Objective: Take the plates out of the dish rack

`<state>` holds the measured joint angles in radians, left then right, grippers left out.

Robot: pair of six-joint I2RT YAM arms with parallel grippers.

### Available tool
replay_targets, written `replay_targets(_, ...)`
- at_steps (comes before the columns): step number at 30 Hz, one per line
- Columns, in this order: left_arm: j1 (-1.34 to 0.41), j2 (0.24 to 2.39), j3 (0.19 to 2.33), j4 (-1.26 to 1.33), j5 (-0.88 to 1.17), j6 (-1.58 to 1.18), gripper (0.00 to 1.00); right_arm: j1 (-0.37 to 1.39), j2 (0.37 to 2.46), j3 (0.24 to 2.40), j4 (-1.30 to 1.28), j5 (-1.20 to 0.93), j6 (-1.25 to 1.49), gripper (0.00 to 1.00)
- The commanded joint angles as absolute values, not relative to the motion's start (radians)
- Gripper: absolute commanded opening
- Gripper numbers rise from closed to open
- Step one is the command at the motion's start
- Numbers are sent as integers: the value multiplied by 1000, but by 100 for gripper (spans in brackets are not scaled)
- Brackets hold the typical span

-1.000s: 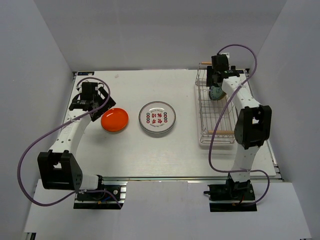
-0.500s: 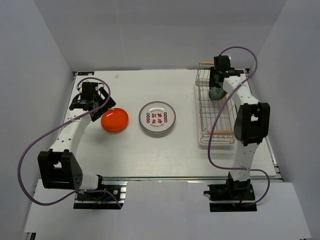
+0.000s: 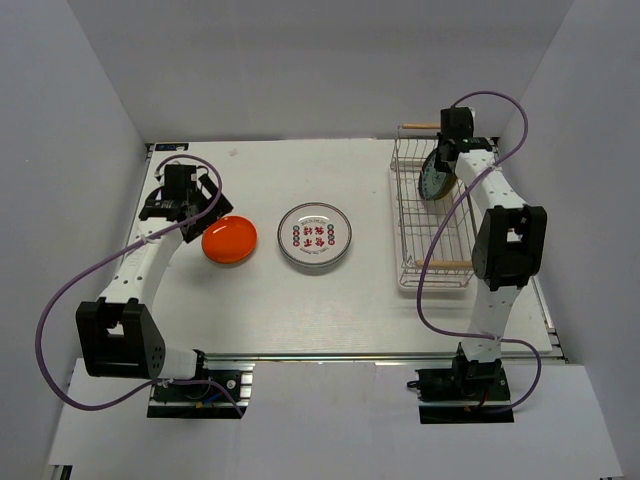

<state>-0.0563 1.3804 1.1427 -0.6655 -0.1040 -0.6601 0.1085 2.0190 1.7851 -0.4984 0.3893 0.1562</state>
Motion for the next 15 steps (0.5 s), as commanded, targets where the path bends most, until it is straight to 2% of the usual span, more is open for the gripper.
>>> replay_targets(1, -60, 1376, 1128, -635, -64, -646, 98, 104, 2023, 1827, -474, 383, 166, 14)
replay_targets(4, -60, 1379, 1127, -632, -54, -644, 98, 103, 2019, 1844, -485, 382, 140, 3)
replay_targets(6, -60, 1376, 1124, -624, -48, -646, 98, 104, 2011, 1855, -486, 379, 118, 0)
replay_targets(15, -60, 1373, 1098, -597, -6, -646, 98, 104, 1930, 1867, -500, 379, 58, 0)
